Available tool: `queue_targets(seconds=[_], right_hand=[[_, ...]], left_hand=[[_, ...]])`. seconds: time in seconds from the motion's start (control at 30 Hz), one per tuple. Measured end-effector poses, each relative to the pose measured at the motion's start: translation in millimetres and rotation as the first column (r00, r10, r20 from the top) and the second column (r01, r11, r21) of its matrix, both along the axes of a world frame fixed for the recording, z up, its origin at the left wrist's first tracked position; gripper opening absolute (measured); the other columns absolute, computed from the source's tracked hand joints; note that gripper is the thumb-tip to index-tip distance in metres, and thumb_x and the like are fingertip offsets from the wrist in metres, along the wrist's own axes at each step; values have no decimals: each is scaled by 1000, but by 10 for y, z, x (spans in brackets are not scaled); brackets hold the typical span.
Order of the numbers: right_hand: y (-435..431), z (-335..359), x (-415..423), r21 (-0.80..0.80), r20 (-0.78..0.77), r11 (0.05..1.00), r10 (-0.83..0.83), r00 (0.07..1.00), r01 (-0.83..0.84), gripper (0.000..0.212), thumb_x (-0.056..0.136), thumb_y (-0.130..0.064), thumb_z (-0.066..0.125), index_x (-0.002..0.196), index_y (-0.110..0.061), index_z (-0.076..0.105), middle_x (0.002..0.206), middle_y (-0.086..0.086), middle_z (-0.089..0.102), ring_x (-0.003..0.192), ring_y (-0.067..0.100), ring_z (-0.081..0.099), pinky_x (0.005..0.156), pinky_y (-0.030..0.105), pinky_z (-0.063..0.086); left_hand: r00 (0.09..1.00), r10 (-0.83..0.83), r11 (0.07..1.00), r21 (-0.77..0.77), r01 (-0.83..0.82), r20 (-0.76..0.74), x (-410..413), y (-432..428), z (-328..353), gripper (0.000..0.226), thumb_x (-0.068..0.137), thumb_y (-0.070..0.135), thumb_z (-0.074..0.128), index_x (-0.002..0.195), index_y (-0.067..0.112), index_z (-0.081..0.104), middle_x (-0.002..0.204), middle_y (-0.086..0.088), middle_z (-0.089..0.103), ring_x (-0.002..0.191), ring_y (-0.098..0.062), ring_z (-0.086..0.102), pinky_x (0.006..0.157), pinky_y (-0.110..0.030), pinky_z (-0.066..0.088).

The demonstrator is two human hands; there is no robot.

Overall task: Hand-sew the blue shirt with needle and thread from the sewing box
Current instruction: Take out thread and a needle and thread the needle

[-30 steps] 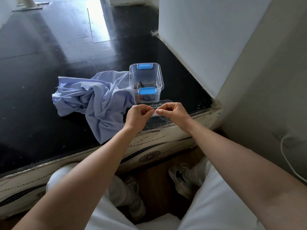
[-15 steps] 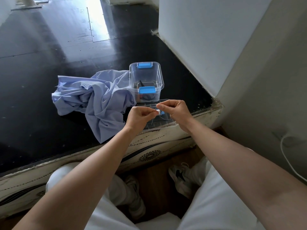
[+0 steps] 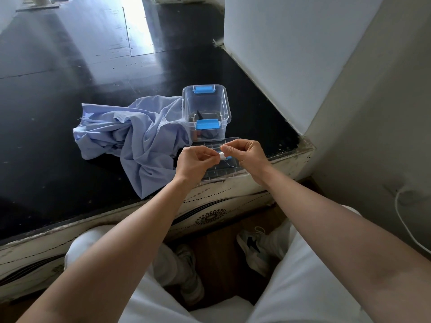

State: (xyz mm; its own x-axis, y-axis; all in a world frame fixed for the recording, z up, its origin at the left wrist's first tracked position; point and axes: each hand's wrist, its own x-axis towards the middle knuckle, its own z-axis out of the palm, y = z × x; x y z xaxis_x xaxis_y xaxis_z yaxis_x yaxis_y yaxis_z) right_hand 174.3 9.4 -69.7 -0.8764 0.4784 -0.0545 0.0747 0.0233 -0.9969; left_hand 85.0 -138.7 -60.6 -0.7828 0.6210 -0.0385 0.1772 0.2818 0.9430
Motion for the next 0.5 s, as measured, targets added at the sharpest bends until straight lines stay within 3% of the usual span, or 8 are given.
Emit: queue_targets(seconds=[0.5], right_hand=[[16,25,39,55,14,998,12,1000,-13,7,88,-15,70,88,-9,72,81,0,69,76,6,65,72,17,52]], left_hand=[[1000,28,999,20,-28,4,46,-9,42,13,77,12,80,84,22,75,78,2,74,70,-11,68,80,-32,58]])
